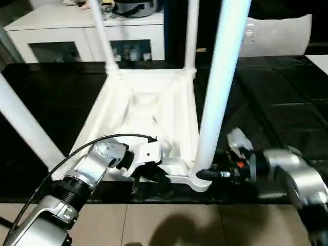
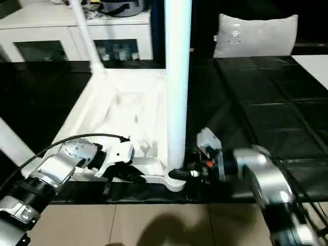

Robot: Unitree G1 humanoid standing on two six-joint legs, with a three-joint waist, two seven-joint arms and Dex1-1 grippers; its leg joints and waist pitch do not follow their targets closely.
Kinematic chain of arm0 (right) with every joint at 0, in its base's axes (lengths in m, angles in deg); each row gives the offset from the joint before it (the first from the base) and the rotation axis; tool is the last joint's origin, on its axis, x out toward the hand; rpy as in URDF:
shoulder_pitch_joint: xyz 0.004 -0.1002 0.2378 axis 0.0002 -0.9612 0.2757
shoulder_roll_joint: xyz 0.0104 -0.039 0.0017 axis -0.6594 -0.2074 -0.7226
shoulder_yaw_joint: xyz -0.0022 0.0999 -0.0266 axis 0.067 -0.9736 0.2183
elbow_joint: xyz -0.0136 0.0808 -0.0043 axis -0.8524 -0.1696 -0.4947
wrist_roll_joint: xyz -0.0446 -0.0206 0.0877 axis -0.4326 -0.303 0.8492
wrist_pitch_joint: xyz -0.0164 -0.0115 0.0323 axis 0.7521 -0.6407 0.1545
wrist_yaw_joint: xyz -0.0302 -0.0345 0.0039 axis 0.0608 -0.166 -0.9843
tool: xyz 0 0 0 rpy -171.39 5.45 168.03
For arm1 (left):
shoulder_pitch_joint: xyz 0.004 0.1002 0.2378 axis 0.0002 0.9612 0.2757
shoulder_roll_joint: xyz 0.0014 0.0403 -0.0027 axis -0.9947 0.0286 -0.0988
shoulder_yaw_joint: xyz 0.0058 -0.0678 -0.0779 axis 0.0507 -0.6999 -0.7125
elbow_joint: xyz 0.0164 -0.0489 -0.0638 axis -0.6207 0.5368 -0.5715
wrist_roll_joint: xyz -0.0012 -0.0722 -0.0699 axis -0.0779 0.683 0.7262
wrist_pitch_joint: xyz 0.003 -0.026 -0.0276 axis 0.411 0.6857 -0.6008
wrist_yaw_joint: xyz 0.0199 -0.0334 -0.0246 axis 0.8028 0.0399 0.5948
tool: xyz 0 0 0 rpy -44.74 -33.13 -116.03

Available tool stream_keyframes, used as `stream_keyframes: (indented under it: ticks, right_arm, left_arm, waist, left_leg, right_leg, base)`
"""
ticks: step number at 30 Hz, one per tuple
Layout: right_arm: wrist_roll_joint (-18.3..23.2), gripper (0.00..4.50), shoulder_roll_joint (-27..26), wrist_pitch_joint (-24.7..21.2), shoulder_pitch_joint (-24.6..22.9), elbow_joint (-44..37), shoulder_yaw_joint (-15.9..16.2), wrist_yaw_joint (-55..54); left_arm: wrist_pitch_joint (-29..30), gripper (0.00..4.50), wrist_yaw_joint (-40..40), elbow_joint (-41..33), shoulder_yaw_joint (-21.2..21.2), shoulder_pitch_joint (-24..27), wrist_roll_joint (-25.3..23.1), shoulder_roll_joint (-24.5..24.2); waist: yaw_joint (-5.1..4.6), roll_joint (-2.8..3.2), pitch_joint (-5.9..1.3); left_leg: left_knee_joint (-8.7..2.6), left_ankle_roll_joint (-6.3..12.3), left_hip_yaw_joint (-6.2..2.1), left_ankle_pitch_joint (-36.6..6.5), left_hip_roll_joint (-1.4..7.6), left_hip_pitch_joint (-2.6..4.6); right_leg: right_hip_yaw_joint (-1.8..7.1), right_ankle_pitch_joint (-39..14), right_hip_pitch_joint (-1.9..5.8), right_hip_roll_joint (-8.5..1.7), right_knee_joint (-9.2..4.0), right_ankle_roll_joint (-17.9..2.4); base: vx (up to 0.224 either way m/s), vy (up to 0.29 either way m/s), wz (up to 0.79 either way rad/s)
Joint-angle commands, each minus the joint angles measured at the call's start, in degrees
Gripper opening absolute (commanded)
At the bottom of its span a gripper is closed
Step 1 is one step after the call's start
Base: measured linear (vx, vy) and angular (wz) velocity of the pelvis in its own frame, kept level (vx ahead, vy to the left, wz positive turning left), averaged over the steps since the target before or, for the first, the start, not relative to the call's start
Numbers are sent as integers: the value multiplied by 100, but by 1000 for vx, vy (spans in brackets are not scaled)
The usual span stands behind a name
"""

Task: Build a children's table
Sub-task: Rotate leg to tighten

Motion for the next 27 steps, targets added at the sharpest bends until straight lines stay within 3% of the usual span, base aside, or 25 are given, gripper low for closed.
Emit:
stream_keyframes:
  ticks: [1, 2, 5, 7, 8, 9, 10, 11, 12, 13, 14, 15, 16, 17, 18, 19, 20, 21, 22, 23, 24, 25, 27]
  right_arm:
    - [53, 197, -314, -290, -168, -449, 110, -576]
    - [-20, 197, -391, -345, -224, -511, 100, -805]
    - [-318, 196, -826, -796, -292, -547, -72, -1952]
    - [-596, 196, -1273, -1141, -249, -484, -336, -3110]
    - [-668, 196, -1420, -1195, -217, -449, -423, -3443]
    - [-762, 196, -1623, -1274, -179, -419, -549, -3925]
    - [-895, 196, -1774, -1330, -128, -373, -632, -4333]
    - [-1014, 196, -1857, -1282, -103, -341, -626, -4572]
    - [-1160, 196, -1960, -1234, -79, -324, -607, -4875]
    - [-1164, 196, -2057, -1191, -73, -314, -631, -5024]
    - [-1071, 251, -2152, -1187, -71, -312, -694, -5090]
    - [-1027, 251, -2239, -1205, -77, -344, -758, -5169]
    - [-941, 263, -2369, -1245, -109, -453, -836, -5223]
    - [-941, 263, -2371, -1246, -110, -457, -836, -5224]
    - [-953, 285, -2376, -1260, -123, -497, -824, -5222]
    - [-963, 285, -2326, -1193, -153, -535, -800, -5151]
    - [-961, 300, -2320, -1189, -156, -540, -800, -5145]
    - [-923, 311, -2206, -1115, -208, -614, -796, -5004]
    - [-902, 311, -2137, -1069, -231, -649, -789, -4907]
    - [-873, 330, -2003, -1011, -278, -724, -769, -4739]
    - [-799, 330, -1789, -929, -342, -824, -762, -4463]
    - [-735, 344, -1626, -874, -383, -885, -792, -4261]
    - [-652, 359, -1456, -801, -416, -937, -857, -4017]
  left_arm:
    - [486, 0, 476, -83, -51, -8, -1, 227]
    - [628, 0, 549, -140, -74, 9, 15, 265]
    - [1106, 0, 998, -265, -197, 43, 33, 522]
    - [1541, 0, 1500, -333, -310, 42, -24, 790]
    - [1657, 0, 1646, -351, -350, 36, -34, 870]
    - [1831, 0, 1864, -377, -414, 23, -49, 993]
    - [1936, 0, 2083, -360, -495, -6, -44, 1119]
    - [2006, 0, 2322, -322, -578, -46, -45, 1250]
    - [2114, 0, 2621, -292, -682, -93, -49, 1412]
    - [2172, 0, 2843, -250, -757, -140, -49, 1542]
    - [2175, 0, 2972, -217, -795, -176, -47, 1628]
    - [2183, 0, 3006, -232, -805, -187, -40, 1682]
    - [2197, 0, 2941, -329, -728, -170, -71, 1718]
    - [2197, 0, 2938, -333, -724, -169, -73, 1717]
    - [2206, 0, 2900, -376, -683, -153, -99, 1703]
    - [2143, 0, 2834, -398, -633, -129, -135, 1645]
    - [2139, 0, 2828, -400, -629, -127, -138, 1637]
    - [2049, 0, 2737, -423, -572, -90, -183, 1519]
    - [1990, 0, 2688, -428, -547, -74, -202, 1462]
    - [1957, 0, 2630, -450, -510, -45, -223, 1367]
    - [1832, 0, 2552, -468, -454, -8, -257, 1232]
    - [1779, 0, 2483, -486, -422, 17, -273, 1139]
    - [1691, 0, 2378, -497, -393, 44, -293, 1038]
  waist:
    - [-61, -90, -313]
    - [-65, -93, -300]
    - [-210, -93, -243]
    - [-417, -91, -197]
    - [-476, -56, -200]
    - [-629, -1, -191]
    - [-788, 99, -176]
    - [-836, 156, -158]
    - [-810, 215, -105]
    - [-725, 90, -92]
    - [-739, -148, -99]
    - [-728, -291, 113]
    - [-751, -268, -56]
    - [-693, -174, -122]
    - [-696, -108, -146]
    - [-753, 1, -221]
    - [-740, 42, -258]
    - [-720, -27, -275]
    - [-726, -48, -245]
    - [-696, -48, -291]
    - [-696, -48, -291]
    - [-668, -32, -320]
    - [-649, -24, -362]
  left_leg:
    - [-408, 378, 22, -1019, 189, -13]
    - [-410, 346, 22, -1131, 175, -1]
    - [-406, 158, 5, -1495, 85, 21]
    - [-359, 42, -28, -1908, 11, 62]
    - [-334, 30, -39, -2024, 3, 102]
    - [-350, 68, -84, -2241, 27, 86]
    - [-446, 149, -181, -2884, 184, 111]
    - [-599, 187, -274, -3304, 344, -6]
    - [-868, 184, -382, -3990, 605, -183]
    - [-1068, 99, -231, -4594, 627, 121]
    - [-704, -17, -183, -4222, 266, 298]
    - [379, -96, 123, -2626, -348, 828]
    - [348, 224, 37, -1565, -351, 380]
    - [40, 295, -42, -1345, -222, 118]
    - [-112, 258, -149, -1413, -87, 8]
    - [-343, 167, -318, -1461, 102, -101]
    - [-352, 166, -321, -1298, 105, -72]
    - [-363, 224, -275, -955, 84, -59]
    - [-394, 319, -242, -951, 81, -102]
    - [-380, 375, -225, -812, 78, -63]
    - [-380, 375, -225, -812, 78, -63]
    - [-349, 607, -216, -317, 120, -96]
    - [-275, 815, -213, 220, 117, -107]
  right_leg:
    - [279, -2572, 307, -334, -453, -677]
    - [268, -2786, 295, -339, -483, -607]
    - [171, -3607, 264, -306, -608, -252]
    - [-16, -4233, 231, -266, -791, 193]
    - [-77, -4291, 219, -269, -826, 254]
    - [-202, -4208, 284, -252, -900, 355]
    - [-360, -3851, 396, -219, -916, 402]
    - [-301, -3427, 543, -214, -678, 335]
    - [-188, -2867, 711, -189, -146, 206]
    - [334, -1358, 450, -191, 340, -187]
    - [363, -2695, 285, -221, -202, -81]
    - [-90, -6236, -518, -302, -1339, 496]
    - [-67, -6388, 55, -610, -1105, 669]
    - [8, -5787, 386, -663, -938, 684]
    - [-116, -5216, 466, -593, -818, 720]
    - [-69, -3442, 539, -498, -659, 484]
    - [-20, -2947, 503, -478, -606, 269]
    - [47, -2249, 456, -429, -534, -153]
    - [76, -2193, 458, -362, -484, -374]
    - [130, -2041, 448, -386, -442, -543]
    - [130, -2041, 448, -386, -442, -543]
    - [181, -1339, 464, -383, -328, -834]
    - [187, -608, 458, -391, -228, -1063]
  base:
    - [0, 0, 0]
    - [0, 0, 0]
    - [0, 0, 0]
    - [0, 0, 0]
    - [0, 0, 0]
    - [0, 0, 0]
    - [0, 0, 0]
    - [-55, 27, -10]
    - [0, 0, 0]
    - [0, 0, 0]
    - [53, -32, 11]
    - [68, -35, -15]
    - [68, -35, -15]
    - [102, 31, -38]
    - [120, 56, -23]
    - [120, 56, -23]
    - [62, 19, 7]
    - [0, 0, 0]
    - [0, 0, 0]
    - [0, 0, 0]
    - [0, 0, 0]
    - [60, 11, 9]
    - [62, 4, 4]
